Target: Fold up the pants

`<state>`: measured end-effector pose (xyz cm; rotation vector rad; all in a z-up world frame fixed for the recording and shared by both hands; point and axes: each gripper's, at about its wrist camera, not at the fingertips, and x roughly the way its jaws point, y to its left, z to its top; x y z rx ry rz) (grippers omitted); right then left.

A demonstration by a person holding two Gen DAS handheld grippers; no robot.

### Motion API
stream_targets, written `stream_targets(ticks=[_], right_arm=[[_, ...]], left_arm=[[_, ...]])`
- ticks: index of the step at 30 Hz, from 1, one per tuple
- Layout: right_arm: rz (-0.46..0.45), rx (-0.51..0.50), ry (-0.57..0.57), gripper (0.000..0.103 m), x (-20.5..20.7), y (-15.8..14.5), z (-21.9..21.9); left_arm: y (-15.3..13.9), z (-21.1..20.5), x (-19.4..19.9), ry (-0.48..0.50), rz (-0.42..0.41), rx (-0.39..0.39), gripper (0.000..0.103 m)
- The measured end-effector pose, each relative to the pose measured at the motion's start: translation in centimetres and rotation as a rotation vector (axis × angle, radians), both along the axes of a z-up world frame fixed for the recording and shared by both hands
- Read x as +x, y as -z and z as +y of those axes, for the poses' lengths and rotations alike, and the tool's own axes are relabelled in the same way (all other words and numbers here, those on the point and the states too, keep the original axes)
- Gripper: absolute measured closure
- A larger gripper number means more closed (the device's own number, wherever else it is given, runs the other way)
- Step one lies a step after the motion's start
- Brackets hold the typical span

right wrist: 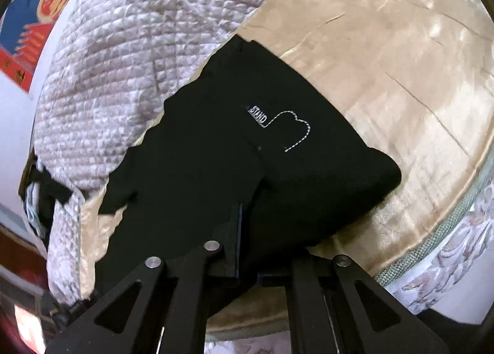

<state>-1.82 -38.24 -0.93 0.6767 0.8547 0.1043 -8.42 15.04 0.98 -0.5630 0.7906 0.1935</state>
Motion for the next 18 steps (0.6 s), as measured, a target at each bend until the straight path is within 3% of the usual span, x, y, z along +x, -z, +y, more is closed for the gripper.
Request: stream_targets(ticks=[3, 11, 15, 17, 18], right_arm=[[0.034, 0.003, 0.05, 0.083, -1.1, 0.3, -0.9], [-0.042, -0.106, 0.269, 0.081, -6.7, -1.9, -3.4], [-0.091, -0.199, 0.191, 0.081, -5.2, -3.7, -1.9], [-0.106, -0.231, 0.113, 0.081, -3.7, -4.0, -0.4], [-0.108, -0.254, 0.081, 0.081, -3.2, -4.0, 0.3]], left_arm=[[-0.7, 0.3, -1.7, -0.036, -0.023, 0.031, 0.094], [-2.9, 1.8, -3.9, -0.208, -0.03, 0.195, 0.094], [-4.1, -0.1, -3.0, -0.171, -0.06, 0.318, 0.094], [-4.1, -1.3, -1.7, -0.096, -0.062, 0.317, 0.092], [-3.8, -2.0, -0.9, -0.042, -0.059, 0.307, 0.086]])
